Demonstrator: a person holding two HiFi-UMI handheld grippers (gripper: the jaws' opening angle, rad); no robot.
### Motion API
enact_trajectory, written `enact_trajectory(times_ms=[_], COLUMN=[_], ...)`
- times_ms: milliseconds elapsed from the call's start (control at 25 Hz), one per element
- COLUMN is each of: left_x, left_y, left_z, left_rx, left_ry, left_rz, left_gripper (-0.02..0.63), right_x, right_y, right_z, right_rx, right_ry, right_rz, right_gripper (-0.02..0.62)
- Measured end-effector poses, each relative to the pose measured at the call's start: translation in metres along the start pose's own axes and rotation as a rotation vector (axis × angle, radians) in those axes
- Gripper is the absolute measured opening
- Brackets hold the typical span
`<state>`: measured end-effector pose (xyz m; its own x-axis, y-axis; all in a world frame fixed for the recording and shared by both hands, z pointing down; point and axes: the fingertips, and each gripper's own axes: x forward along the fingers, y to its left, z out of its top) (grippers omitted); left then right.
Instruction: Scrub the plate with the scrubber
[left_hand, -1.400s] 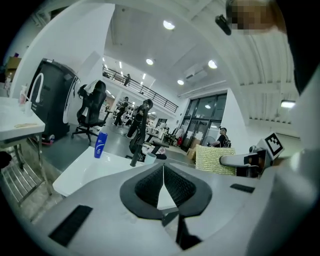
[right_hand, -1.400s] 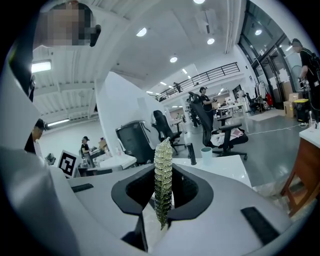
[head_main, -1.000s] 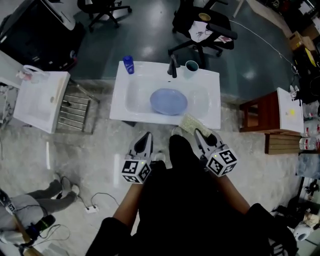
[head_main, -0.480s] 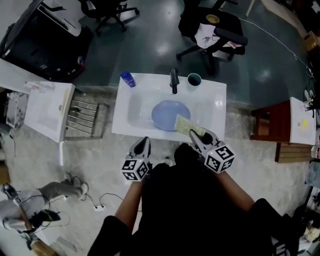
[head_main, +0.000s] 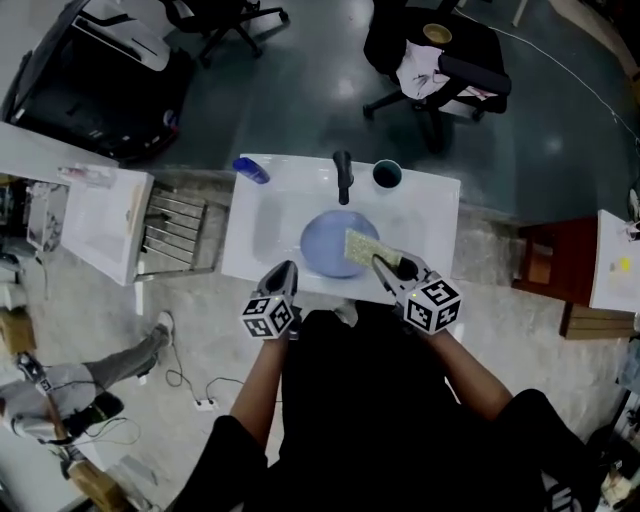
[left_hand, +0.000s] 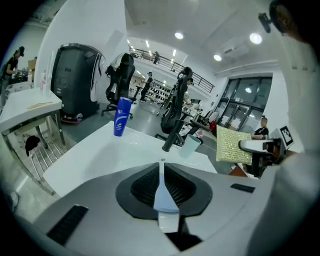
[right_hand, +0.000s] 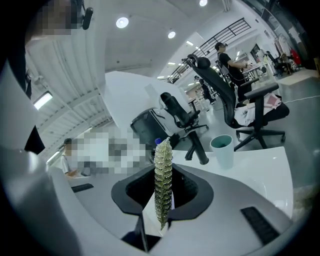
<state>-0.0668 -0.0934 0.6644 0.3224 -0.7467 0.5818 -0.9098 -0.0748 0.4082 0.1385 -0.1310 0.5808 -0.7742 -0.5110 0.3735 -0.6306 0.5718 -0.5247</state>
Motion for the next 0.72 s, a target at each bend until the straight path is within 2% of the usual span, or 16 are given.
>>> enact_trajectory(times_ms=[200, 480, 640, 720], left_x=[0.036, 0.095, 0.119, 0.129], left_y=[0.017, 0.056, 0.068, 0.075], left_z=[-0.002, -0.033, -0.053, -0.059], left_rx=[0.024, -0.004, -0.04, -0.051], left_ry=[0.076, 0.299, 0.421, 0.452], left_rz=[0.015, -0.021, -0.049, -0.056], left_gripper=[0.012, 0.132, 0.175, 0.181], right_x=[0.019, 0.044, 0.058, 0.064], right_y=[-0.016, -0.028, -0.025, -0.022], right_z=[-0.011, -0.026, -0.032, -0.034], right_rx=[0.002, 0.039, 0.067, 0.069], right_ry=[0.057, 0.098, 0.112, 0.12], right_rz=[0.01, -0.047, -0.07, -0.072], right_gripper=[0.061, 0.061, 0.061, 0.061])
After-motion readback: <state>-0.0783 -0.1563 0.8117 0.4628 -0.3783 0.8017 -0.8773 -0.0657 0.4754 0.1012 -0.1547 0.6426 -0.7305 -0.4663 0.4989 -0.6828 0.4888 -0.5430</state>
